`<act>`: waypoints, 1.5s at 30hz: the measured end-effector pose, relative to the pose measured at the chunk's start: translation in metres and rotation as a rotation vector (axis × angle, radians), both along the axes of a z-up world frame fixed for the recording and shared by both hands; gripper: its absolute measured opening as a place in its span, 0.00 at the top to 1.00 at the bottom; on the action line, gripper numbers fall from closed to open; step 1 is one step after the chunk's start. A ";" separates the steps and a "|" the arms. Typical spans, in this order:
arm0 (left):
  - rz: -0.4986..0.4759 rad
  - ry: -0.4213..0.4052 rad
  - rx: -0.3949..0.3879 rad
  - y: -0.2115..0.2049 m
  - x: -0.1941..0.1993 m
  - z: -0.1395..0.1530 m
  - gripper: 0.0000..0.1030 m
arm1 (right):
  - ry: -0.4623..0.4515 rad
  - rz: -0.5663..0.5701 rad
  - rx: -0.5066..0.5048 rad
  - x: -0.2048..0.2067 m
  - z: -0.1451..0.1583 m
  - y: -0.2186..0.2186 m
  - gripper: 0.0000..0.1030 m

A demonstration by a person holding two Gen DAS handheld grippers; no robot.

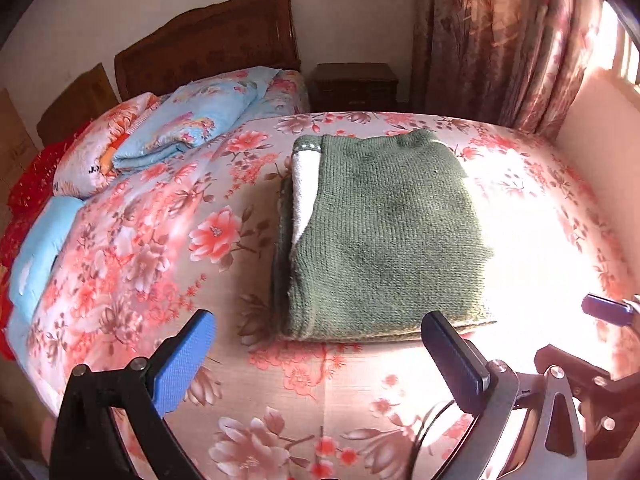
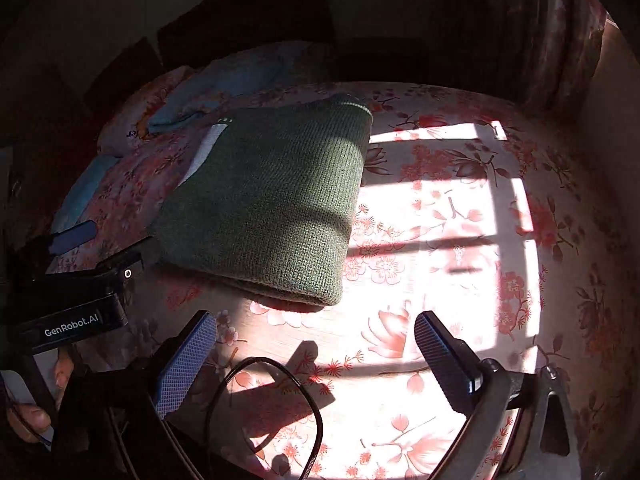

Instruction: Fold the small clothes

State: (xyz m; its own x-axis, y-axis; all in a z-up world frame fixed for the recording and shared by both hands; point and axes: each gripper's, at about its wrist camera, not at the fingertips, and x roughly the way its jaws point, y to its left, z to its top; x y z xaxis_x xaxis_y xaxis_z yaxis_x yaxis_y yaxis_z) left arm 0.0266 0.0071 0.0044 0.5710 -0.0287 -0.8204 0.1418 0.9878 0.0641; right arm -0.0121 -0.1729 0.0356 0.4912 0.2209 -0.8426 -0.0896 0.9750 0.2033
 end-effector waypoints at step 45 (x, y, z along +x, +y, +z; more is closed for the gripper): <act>0.168 -0.249 0.108 0.003 0.011 -0.002 0.00 | -0.077 -0.097 -0.019 -0.007 -0.002 -0.034 0.01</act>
